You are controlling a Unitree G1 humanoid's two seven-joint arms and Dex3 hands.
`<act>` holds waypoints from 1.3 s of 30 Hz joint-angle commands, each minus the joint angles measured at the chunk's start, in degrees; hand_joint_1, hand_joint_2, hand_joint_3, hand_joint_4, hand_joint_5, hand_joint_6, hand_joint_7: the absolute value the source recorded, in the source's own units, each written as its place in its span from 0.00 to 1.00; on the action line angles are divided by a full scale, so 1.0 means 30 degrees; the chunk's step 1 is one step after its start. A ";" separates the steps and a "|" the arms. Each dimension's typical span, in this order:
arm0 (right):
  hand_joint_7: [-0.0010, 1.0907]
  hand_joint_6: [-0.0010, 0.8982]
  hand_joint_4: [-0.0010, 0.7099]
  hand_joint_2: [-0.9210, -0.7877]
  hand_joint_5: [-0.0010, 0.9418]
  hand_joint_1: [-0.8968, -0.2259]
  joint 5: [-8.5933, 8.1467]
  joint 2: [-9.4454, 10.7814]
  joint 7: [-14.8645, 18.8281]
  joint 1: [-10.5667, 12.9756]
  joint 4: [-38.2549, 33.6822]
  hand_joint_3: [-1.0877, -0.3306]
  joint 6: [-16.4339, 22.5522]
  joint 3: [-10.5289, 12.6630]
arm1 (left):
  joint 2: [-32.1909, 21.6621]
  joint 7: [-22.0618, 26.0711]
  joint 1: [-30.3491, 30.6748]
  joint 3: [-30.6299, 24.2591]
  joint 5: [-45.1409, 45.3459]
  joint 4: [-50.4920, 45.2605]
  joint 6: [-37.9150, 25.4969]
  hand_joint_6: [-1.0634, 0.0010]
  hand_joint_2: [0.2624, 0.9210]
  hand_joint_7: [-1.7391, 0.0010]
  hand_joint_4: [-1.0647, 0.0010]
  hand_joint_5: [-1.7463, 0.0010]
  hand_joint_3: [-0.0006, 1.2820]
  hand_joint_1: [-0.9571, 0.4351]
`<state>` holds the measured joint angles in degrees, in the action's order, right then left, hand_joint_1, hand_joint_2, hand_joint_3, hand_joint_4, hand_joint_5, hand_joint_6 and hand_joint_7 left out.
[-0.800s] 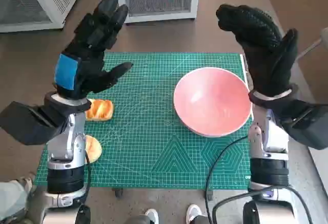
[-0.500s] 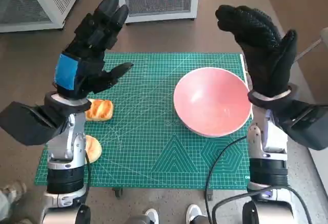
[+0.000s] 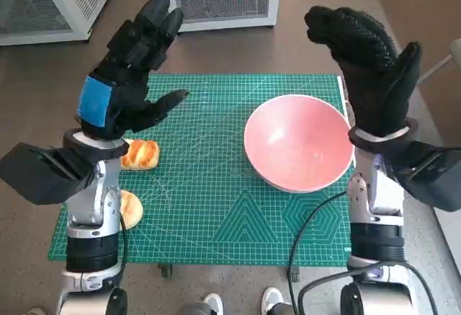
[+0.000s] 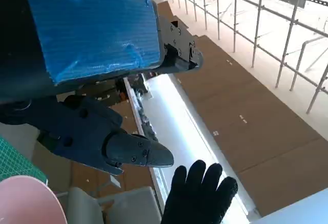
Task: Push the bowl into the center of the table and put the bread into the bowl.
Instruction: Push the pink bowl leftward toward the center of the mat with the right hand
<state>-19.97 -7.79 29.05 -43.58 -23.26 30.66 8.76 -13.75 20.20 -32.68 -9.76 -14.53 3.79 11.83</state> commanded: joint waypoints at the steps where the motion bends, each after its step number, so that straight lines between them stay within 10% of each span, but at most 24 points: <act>1: 0.08 0.30 0.32 0.00 0.00 0.36 -0.0004 0.0019 0.0159 0.0427 -0.0207 0.58 -0.0080 -0.0027 | -0.0107 0.0089 -0.0320 -0.0015 -0.0155 0.0124 0.0160 0.69 1.00 0.97 0.73 1.00 0.12 0.47; 23: 0.08 0.29 0.30 0.00 0.00 0.35 -0.0422 -0.1002 0.1071 -0.0154 -0.3203 0.59 0.1165 0.1151 | -0.0017 -0.0149 -0.0297 0.0127 0.0009 -0.0124 -0.0004 0.69 1.00 0.97 0.73 1.00 0.12 0.46; 39: 0.08 0.30 0.31 0.00 0.00 0.32 0.2274 -0.3557 -0.2885 -0.1842 -1.3226 0.62 0.2860 0.2608 | 0.0089 -0.0308 -0.0171 0.0260 0.0564 0.0336 0.0864 0.69 1.00 0.96 0.73 1.00 0.12 0.44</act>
<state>-15.01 -17.89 22.78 -48.91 -58.31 39.97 16.42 -13.58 19.66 -32.77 -9.40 -13.45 4.42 13.38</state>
